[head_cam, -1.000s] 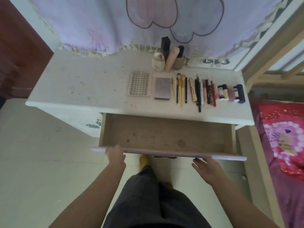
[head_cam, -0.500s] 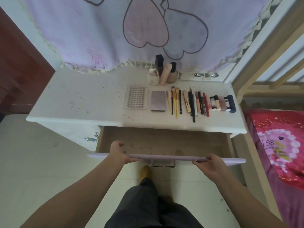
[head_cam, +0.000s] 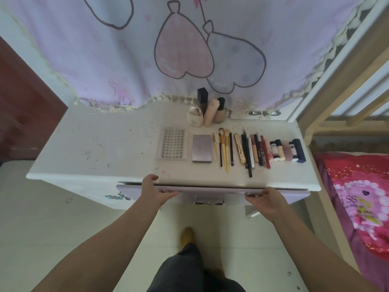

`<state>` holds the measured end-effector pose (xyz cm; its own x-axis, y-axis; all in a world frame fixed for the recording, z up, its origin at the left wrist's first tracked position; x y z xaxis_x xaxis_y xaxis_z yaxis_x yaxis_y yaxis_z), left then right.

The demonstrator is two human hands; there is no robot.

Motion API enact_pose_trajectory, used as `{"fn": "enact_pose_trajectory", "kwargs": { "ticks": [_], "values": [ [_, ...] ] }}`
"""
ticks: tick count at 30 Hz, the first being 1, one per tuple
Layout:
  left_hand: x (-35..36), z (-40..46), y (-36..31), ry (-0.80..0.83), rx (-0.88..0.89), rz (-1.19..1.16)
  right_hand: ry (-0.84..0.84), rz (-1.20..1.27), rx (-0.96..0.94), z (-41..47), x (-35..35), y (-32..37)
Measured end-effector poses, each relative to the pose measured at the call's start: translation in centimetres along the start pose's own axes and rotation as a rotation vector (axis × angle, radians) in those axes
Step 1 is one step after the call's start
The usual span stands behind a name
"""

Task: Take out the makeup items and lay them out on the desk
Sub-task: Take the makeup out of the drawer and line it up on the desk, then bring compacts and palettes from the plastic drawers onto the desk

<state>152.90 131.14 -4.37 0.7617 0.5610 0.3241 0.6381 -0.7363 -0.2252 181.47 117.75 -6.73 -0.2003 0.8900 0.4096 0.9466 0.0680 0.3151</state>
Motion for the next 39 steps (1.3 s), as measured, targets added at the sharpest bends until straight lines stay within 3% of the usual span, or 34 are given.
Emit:
{"fn": "enact_pose_trajectory", "kwargs": {
  "ticks": [3,5,9,12,15,18,21,24,26,28,30,33,39],
  "values": [
    [1.0,1.0,-0.5,0.009,-0.027,0.04,0.007,0.042,0.01,1.1,0.7,0.7],
    [1.2,1.4,-0.8,0.013,-0.034,0.09,0.052,-0.063,0.019,1.0,0.9,0.7],
    [0.4,1.5,0.0,0.014,-0.117,0.393,0.018,-0.765,-0.058,-0.8,-0.1,2.0],
    [1.3,0.3,0.8,0.1,-0.166,0.93,0.023,-1.36,-0.107,-3.1,2.2,4.3],
    [6.1,-3.1,1.4,0.281,0.003,1.394,0.137,-1.836,-0.316,-5.3,8.1,6.5],
    [13.0,-7.5,2.0,0.416,0.232,1.6,0.218,-2.257,-0.606,-8.1,14.2,7.6],
    [20.6,-12.0,2.2,0.486,0.687,1.719,0.083,-2.223,-0.971,-11.1,18.9,10.0],
    [25.9,-17.2,2.7,0.438,1.365,1.824,-0.186,-2.14,-1.508,-15.4,20.5,11.5],
    [27.1,-19.0,3.6,0.33,1.718,1.87,-0.266,-2.084,-1.645,-16.8,19.4,11.4],
    [27.5,-18.9,5.4,0.299,1.874,1.97,-0.321,-2.041,-1.688,-17.6,17.8,11.5],
    [27.4,-18.5,7.2,0.342,1.981,2.036,-0.464,-2.022,-1.664,-17.9,15.4,12.0],
    [27.0,-18.4,10.1,0.545,2.127,2.028,-0.688,-2.032,-1.495,-17.3,11.5,12.8],
    [23.6,-16.1,16.7,1.023,2.065,2.179,-1.007,-1.906,-1.026,-16.5,1.4,8.6]
  ]
}}
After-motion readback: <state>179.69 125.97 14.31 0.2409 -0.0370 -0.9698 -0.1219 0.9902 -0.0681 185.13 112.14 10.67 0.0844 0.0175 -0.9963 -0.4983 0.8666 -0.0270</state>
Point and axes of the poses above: each hand's wrist, its own z-axis towards the middle knuckle, its own x-axis out of the palm, y = z × x, the point moved 10 cm from there along z, towards the middle knuckle, and after that the axes turned 4 degrees about -x, right-handed, at the moved point
